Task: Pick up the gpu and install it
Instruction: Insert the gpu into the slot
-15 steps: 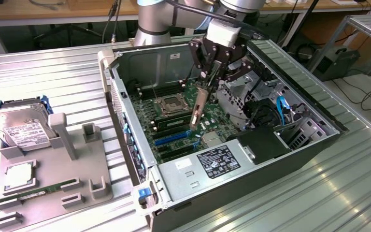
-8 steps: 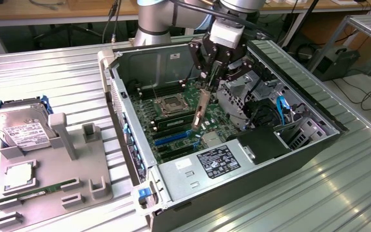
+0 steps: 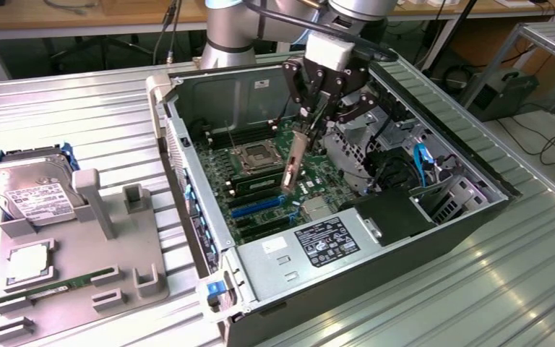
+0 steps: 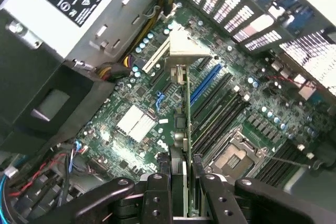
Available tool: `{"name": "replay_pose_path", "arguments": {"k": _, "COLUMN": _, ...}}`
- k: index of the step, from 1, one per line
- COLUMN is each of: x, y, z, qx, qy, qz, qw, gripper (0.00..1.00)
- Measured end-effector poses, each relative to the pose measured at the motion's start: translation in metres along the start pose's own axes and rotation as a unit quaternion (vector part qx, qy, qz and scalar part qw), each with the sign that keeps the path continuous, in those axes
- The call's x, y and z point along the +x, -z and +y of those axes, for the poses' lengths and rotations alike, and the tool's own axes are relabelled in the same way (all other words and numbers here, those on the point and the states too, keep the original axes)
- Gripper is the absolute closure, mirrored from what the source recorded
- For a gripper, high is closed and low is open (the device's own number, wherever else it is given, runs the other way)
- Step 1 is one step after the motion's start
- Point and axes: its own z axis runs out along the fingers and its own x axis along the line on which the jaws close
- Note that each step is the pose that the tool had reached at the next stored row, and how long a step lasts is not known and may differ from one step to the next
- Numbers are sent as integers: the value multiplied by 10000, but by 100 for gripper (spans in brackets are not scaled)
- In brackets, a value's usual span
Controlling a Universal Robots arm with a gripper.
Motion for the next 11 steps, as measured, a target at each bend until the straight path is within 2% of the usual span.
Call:
{"name": "replay_pose_path", "arguments": {"k": 5, "x": 0, "y": -14, "z": -1, "qx": 7, "qy": -510, "qz": -14, "qw": 9987, "gripper": 74}}
{"name": "replay_pose_path", "arguments": {"k": 8, "x": 0, "y": -22, "z": -1, "qx": 10, "qy": -778, "qz": -21, "qw": 9970, "gripper": 74}}
{"name": "replay_pose_path", "arguments": {"k": 11, "x": 1, "y": -31, "z": -1, "qx": 14, "qy": -1046, "qz": -28, "qw": 9945, "gripper": 74}}
